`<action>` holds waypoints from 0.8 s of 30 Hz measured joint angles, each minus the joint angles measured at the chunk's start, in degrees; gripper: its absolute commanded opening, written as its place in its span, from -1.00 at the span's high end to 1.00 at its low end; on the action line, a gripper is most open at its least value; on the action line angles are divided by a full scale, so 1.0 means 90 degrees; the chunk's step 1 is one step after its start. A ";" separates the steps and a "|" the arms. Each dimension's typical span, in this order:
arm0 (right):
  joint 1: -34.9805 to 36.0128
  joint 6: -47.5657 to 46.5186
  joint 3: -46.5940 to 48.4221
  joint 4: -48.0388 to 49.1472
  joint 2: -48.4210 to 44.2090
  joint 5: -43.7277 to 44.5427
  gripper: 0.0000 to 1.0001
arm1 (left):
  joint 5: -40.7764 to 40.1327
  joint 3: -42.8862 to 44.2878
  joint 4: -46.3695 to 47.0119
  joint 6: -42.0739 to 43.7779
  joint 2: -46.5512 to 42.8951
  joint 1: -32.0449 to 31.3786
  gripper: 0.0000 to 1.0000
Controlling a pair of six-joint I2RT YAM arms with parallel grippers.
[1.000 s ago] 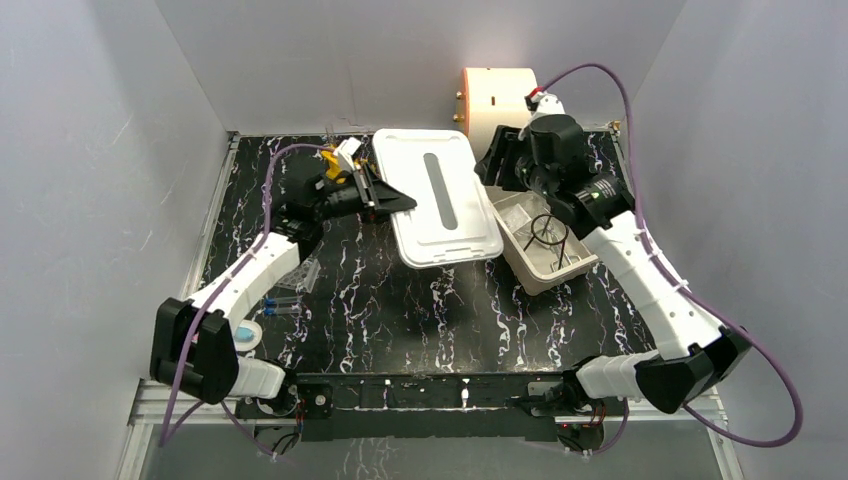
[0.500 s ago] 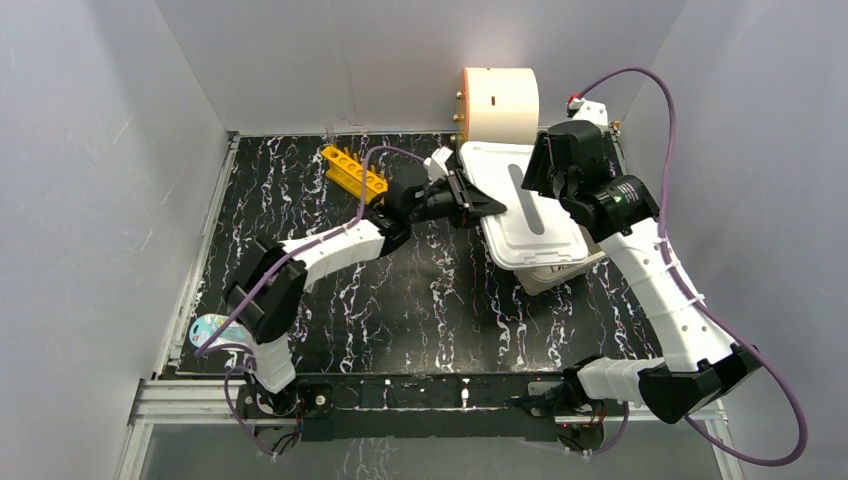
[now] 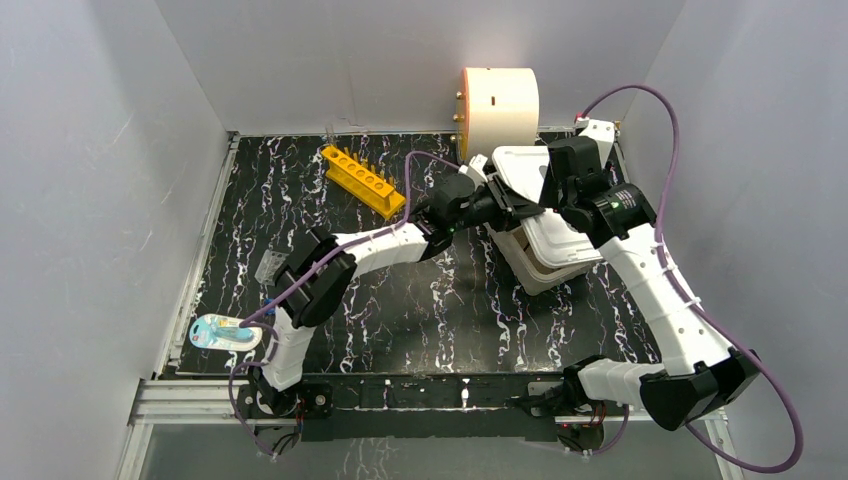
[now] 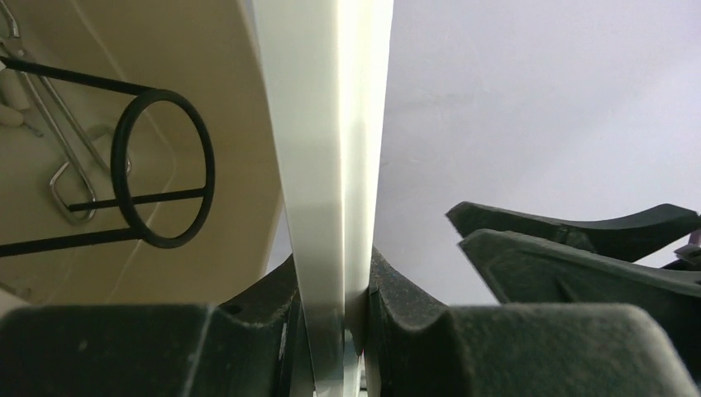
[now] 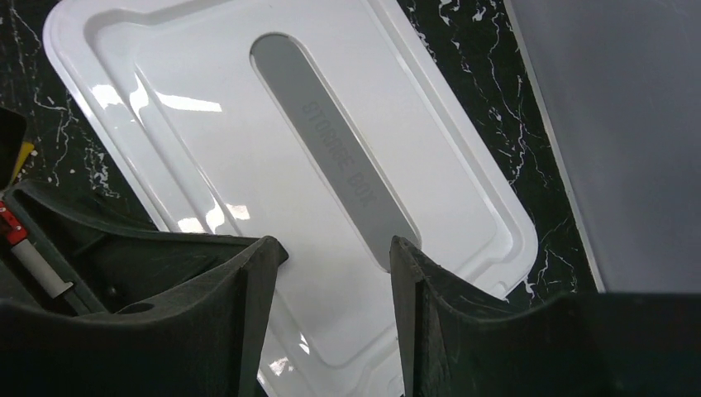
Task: Organize the chemistry lab equipment
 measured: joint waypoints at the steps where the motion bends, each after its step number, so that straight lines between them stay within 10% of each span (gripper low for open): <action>1: -0.0034 0.0000 -0.0041 -0.0012 0.0000 -0.0002 -0.21 | -0.0070 0.0073 -0.0007 0.0012 0.0039 -0.0032 0.73; 10: -0.0556 -0.0117 -0.0464 -0.0039 0.0000 -0.0289 -0.21 | -0.0792 -0.0204 -0.0714 0.0015 -0.0134 -0.0121 0.37; 15: -0.0903 -0.0267 -0.0852 0.0104 0.0002 -0.0665 -0.22 | -0.1069 -0.0214 -0.1411 0.0214 -0.0328 -0.0151 -0.19; 24: -0.1336 -0.0559 -0.0979 0.0505 0.0197 -0.1377 -0.27 | -0.1307 0.0066 -0.2747 0.0631 -0.0707 -0.0350 -0.42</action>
